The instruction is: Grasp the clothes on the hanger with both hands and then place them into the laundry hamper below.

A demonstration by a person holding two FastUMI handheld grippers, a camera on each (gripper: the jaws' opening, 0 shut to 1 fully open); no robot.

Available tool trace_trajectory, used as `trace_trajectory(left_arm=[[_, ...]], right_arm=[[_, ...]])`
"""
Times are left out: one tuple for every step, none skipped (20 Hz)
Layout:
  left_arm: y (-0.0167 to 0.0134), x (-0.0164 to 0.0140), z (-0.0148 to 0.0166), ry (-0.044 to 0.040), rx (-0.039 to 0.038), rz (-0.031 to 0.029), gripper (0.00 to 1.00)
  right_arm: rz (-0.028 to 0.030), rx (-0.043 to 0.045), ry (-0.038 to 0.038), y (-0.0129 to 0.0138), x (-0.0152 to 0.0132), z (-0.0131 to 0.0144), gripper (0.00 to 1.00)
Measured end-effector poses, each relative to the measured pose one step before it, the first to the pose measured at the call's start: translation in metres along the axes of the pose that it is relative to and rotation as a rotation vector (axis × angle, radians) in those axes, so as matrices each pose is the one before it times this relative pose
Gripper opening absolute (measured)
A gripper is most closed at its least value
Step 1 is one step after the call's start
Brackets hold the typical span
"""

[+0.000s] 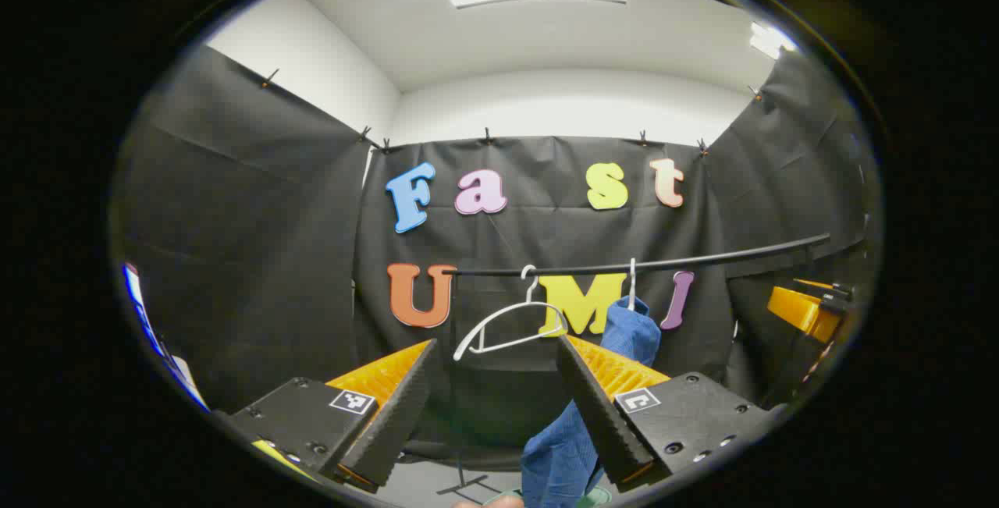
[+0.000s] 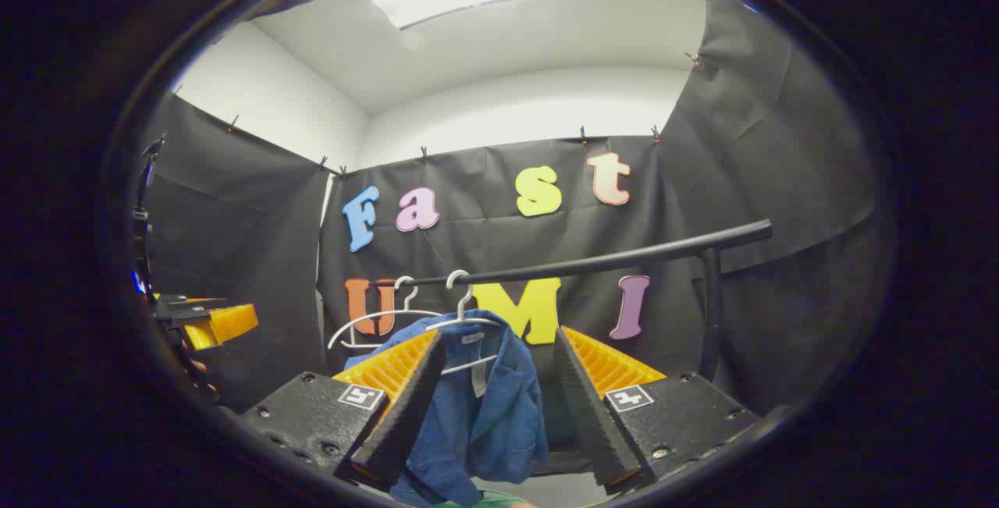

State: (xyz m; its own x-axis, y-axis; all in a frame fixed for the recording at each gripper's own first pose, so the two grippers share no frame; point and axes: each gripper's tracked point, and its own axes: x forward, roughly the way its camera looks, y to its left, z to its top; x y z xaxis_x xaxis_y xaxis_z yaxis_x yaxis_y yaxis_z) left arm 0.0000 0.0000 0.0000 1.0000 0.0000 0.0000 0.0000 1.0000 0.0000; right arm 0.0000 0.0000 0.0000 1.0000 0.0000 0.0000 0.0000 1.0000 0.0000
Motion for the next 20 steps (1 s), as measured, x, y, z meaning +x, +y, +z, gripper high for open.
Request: trace_trajectory(left_arm=[[-0.00528,-0.00033,0.00107,-0.00628,0.0051,0.00553,1.0],[-0.00529,0.00158,0.00099,-0.00416,-0.00053,0.00589,1.0],[-0.00533,0.00184,-0.00224,0.00193,-0.00658,0.01229,1.0],[-0.00649,0.00151,-0.00213,0.00425,-0.00392,0.0088,1.0],[-0.00647,0.0005,-0.00212,0.00304,0.00397,0.01613,1.0],[-0.00377,0.00136,-0.00235,0.0047,0.00889,0.01508,1.0],[-0.00433,-0.00077,-0.00131,0.00182,0.00483,0.01084,1.0],[-0.00546,-0.00277,0.00194,-0.00392,-0.00331,0.00092,1.0],[-0.00492,-0.00344,0.00137,-0.00489,-0.01008,-0.00183,1.0],[-0.00404,-0.00284,0.00059,-0.00546,-0.00521,-0.00245,1.0],[-0.00093,-0.00173,0.00337,-0.00869,0.00602,0.00276,1.0],[0.00452,-0.00146,0.00299,-0.01317,0.01129,0.01006,1.0],[0.00295,0.00115,0.00378,-0.0106,0.00414,0.01255,1.0],[0.00243,-0.00025,0.00209,-0.00372,-0.0068,0.00693,1.0],[0.00036,-0.00033,0.00156,-0.00075,-0.01002,0.00483,1.0],[-0.00029,-0.00102,0.00398,-0.00513,-0.00482,0.00652,1.0],[0.00249,-0.00187,0.00472,-0.00729,0.00187,0.00449,1.0],[-0.00213,-0.00084,0.00603,-0.01426,0.00351,-0.00507,1.0],[-0.00169,-0.00237,0.00507,-0.01083,0.00178,-0.00585,1.0],[-0.00252,-0.00189,0.00102,0.00069,-0.00458,-0.00453,1.0]], right_arm=[[0.00926,-0.00511,-0.00533,-0.0018,-0.00074,0.00059,0.88],[0.01631,-0.00019,-0.00537,-0.00115,-0.0009,0.00218,0.88],[0.01693,0.0101,0.00127,-0.00251,0.0011,0.00004,0.88],[0.02446,0.0098,0.00881,-0.00286,0.00145,-0.00274,0.88],[0.01403,0.01239,0.01122,-0.00329,0.00212,-0.00328,0.88],[-0.00022,0.00533,0.02283,-0.00557,0.00164,-0.00369,0.88],[0.01509,0.00262,0.01099,-0.0007,0.00152,-0.00062,0.88],[0.01652,-0.00103,0.00492,0.00241,-0.00089,0.00171,0.88],[0.00831,-0.00192,-0.00791,0.00033,-0.00269,0.00497,0.89],[0.0159,-0.00264,-0.01884,0.00287,-0.0058,0.00749,0.88],[0.01557,-0.00373,-0.02885,0.0032,-0.00296,0.01015,0.88],[0.01077,-0.00358,-0.02188,0.00235,-0.00223,0.00785,0.88],[0.00716,0.0004,-0.00841,0.00155,-0.00094,0.00424,0.88],[0.0055,0.00422,-0.0023,0.00112,-0.00093,0.00144,0.88],[-0.00032,0.00571,-0.00383,-0.00204,-0.00115,0.00339,0.88],[-0.015,0.00205,-0.00653,-0.00497,-0.00164,0.00427,0.88],[-0.02185,0.0038,-0.0011,-0.00819,-0.00105,0.00257,0.88],[-0.01626,0.00275,0.00179,-0.00459,-0.00251,-0.00114,0.88],[-0.03214,-0.01333,0.02206,-0.0068,-0.00209,-0.00689,0.88],[-0.03948,-0.02448,0.01888,-0.00931,0.00048,-0.00532,0.87]])
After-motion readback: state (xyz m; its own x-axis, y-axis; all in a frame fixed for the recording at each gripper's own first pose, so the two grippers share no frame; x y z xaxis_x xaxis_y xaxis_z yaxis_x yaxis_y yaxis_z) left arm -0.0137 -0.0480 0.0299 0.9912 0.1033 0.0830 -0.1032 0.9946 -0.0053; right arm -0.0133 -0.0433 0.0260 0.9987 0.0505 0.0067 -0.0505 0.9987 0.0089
